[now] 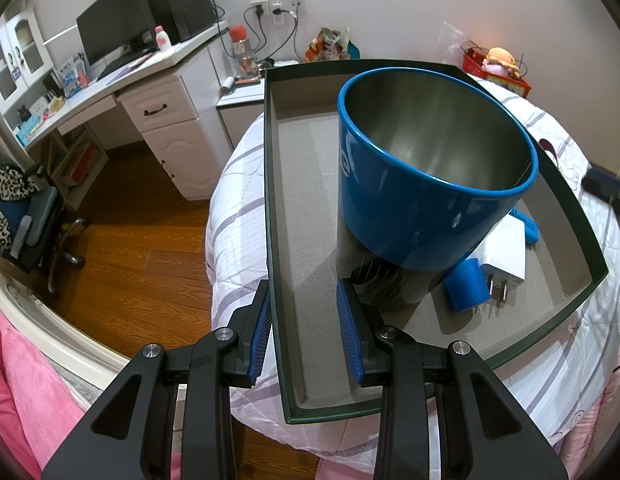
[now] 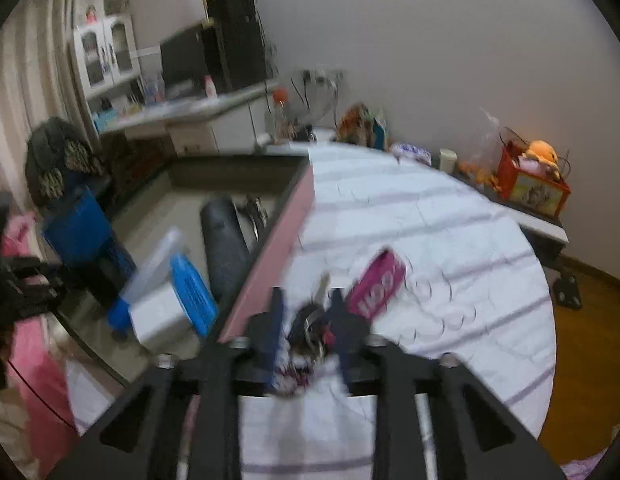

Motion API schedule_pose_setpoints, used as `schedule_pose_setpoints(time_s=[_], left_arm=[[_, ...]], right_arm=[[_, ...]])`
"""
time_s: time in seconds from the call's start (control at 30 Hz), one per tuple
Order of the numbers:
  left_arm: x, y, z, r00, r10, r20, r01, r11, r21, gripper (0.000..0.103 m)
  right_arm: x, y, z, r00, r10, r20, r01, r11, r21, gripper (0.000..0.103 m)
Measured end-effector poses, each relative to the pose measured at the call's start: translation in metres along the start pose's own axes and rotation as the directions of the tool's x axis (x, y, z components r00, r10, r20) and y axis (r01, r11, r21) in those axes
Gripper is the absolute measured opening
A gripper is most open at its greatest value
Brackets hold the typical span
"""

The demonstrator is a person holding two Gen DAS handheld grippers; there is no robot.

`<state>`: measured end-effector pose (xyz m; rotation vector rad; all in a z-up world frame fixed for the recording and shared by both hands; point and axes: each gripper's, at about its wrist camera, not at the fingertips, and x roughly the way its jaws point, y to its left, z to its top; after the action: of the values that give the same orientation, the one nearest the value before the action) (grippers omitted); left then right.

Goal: Organize rigid objects
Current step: 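Lift the keys with the right gripper and carry them over the tray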

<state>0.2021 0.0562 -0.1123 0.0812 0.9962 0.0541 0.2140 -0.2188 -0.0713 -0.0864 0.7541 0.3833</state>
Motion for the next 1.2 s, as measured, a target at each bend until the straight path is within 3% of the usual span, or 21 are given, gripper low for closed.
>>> schedule_pose_setpoints(time_s=[0.1,0.2,0.5,0.67,0.73,0.83,0.97,1.2], left_arm=[[0.000,0.000,0.000,1.000,0.000,-0.001,0.000,1.000,0.000,0.031],[0.000,0.000,0.000,1.000,0.002,-0.001,-0.002,1.000,0.001,0.031],[0.000,0.000,0.000,1.000,0.000,-0.001,0.000,1.000,0.000,0.031],[0.000,0.000,0.000,1.000,0.001,-0.002,-0.001,1.000,0.000,0.031],[0.000,0.000,0.000,1.000,0.001,0.000,-0.001,1.000,0.001,0.031],[0.000,0.000,0.001,1.000,0.000,-0.001,0.000,1.000,0.001,0.031],[0.000,0.000,0.000,1.000,-0.001,0.000,0.001,1.000,0.000,0.032],[0.000,0.000,0.000,1.000,0.000,0.001,0.000,1.000,-0.001,0.032]], right_arm=[[0.007,0.004,-0.014,0.998,-0.044,-0.040,0.044,0.999,0.000,0.041],[0.011,0.004,-0.023,0.997,-0.048,-0.057,0.049,0.999,0.019,0.054],[0.033,-0.014,-0.022,0.995,0.008,-0.103,0.002,0.995,0.097,0.055],[0.048,-0.018,-0.018,0.992,-0.010,-0.122,0.019,0.997,0.076,0.059],[0.048,-0.016,-0.016,0.993,-0.027,-0.111,0.032,0.999,0.043,0.054],[0.045,-0.012,-0.015,0.995,-0.033,-0.097,0.035,0.999,0.020,0.035],[0.038,-0.015,-0.014,0.996,-0.031,-0.082,0.034,0.999,0.031,0.025],[0.052,-0.024,-0.012,0.992,-0.034,-0.119,0.042,0.997,0.069,0.024]])
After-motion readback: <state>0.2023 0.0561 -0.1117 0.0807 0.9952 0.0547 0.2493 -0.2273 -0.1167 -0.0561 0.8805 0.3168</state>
